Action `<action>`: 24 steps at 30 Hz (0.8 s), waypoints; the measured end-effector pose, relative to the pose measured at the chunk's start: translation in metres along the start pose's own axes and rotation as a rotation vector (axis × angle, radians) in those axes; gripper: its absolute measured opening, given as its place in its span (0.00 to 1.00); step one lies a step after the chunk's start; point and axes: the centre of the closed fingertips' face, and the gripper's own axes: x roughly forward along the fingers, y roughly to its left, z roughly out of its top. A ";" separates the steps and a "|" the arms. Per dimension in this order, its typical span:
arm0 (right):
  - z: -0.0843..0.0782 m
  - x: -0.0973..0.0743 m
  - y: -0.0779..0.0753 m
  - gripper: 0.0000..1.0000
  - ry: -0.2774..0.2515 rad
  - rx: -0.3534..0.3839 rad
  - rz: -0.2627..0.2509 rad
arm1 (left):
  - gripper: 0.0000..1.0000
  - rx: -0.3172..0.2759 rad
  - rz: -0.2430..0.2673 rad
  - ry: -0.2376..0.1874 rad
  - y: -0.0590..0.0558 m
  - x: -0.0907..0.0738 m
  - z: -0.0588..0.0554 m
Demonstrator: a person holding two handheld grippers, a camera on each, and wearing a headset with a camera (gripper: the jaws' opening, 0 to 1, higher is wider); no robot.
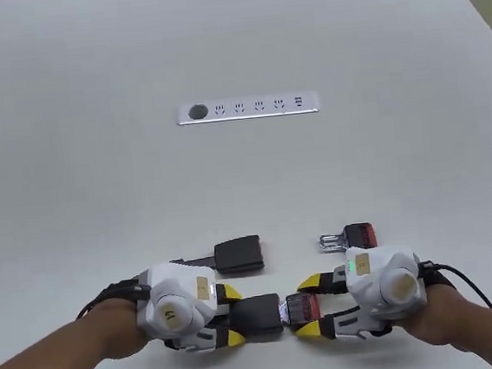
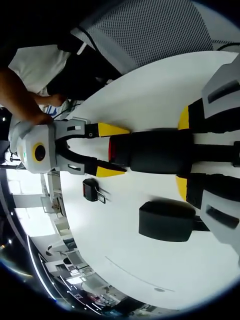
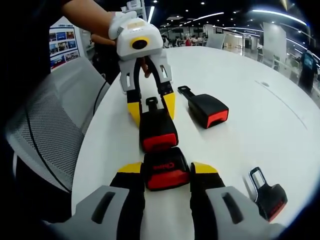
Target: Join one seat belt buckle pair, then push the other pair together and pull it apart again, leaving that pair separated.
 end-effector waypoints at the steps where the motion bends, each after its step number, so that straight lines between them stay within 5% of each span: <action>1: 0.000 0.000 0.000 0.32 -0.002 0.002 0.000 | 0.31 0.000 0.000 0.000 0.000 0.000 0.000; 24: -0.003 0.002 -0.004 0.36 0.065 -0.002 -0.102 | 0.33 -0.046 0.045 0.073 -0.001 0.000 0.000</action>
